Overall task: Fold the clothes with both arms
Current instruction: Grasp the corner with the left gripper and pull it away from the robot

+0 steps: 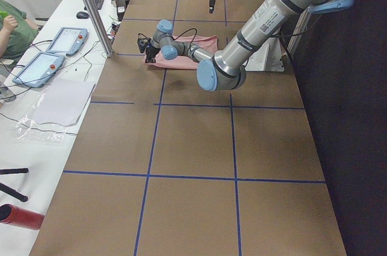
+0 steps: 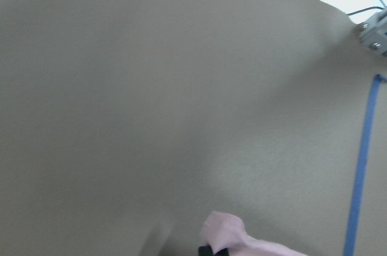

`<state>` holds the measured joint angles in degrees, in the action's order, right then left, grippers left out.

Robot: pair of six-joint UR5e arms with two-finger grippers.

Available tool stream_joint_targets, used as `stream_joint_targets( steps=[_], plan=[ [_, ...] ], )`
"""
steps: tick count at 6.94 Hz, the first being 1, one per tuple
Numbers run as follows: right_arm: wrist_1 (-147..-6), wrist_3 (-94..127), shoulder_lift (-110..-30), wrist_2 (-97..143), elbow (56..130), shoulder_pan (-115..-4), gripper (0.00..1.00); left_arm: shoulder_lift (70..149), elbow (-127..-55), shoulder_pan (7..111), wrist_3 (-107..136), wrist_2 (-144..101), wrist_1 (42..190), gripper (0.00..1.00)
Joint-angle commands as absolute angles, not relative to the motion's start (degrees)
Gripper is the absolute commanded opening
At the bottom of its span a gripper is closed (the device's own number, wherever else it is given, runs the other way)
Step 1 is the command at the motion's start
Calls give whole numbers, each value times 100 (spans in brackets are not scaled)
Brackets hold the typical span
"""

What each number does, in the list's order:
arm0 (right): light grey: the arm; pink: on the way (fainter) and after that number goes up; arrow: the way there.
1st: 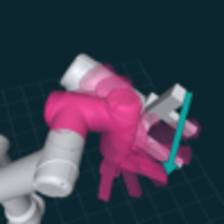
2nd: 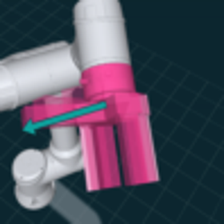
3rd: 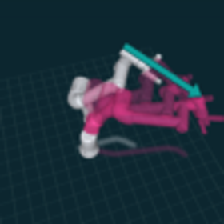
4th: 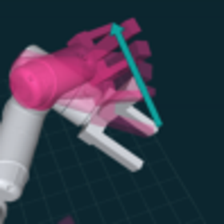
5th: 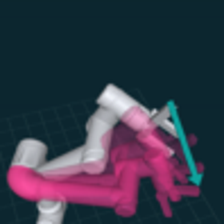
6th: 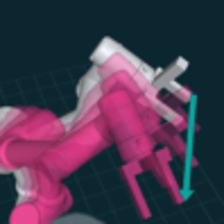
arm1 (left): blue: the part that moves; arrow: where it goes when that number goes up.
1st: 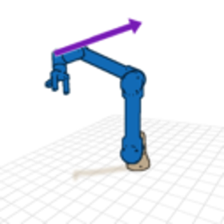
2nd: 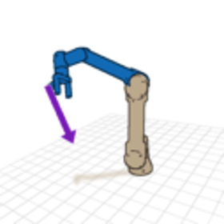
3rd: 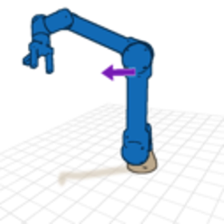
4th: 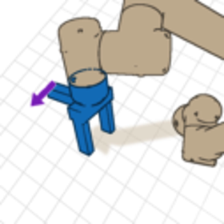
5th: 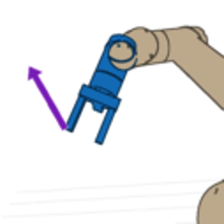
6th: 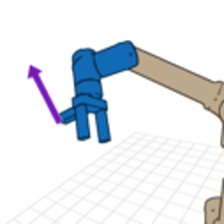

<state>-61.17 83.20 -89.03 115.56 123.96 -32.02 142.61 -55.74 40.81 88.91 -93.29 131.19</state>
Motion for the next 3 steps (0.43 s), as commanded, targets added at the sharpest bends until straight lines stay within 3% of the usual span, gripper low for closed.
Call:
stream_joint_targets(
  steps=[1, 2, 3],
  plan=[
    [-6117, 8323, -8877, 11549, 12401, -3199, 100, 14387, -5047, 4087, 8719, -9150, 13666, 0],
    [-6117, 8323, -8851, 11549, 12393, -3208, 100, 14388, -5045, 4157, 8719, -9149, 13667, 29],
    [-6117, 8323, -8842, 11531, 12393, -3199, 100, 14370, -5054, 4227, 8432, -9158, 13658, 99]
  ],
)
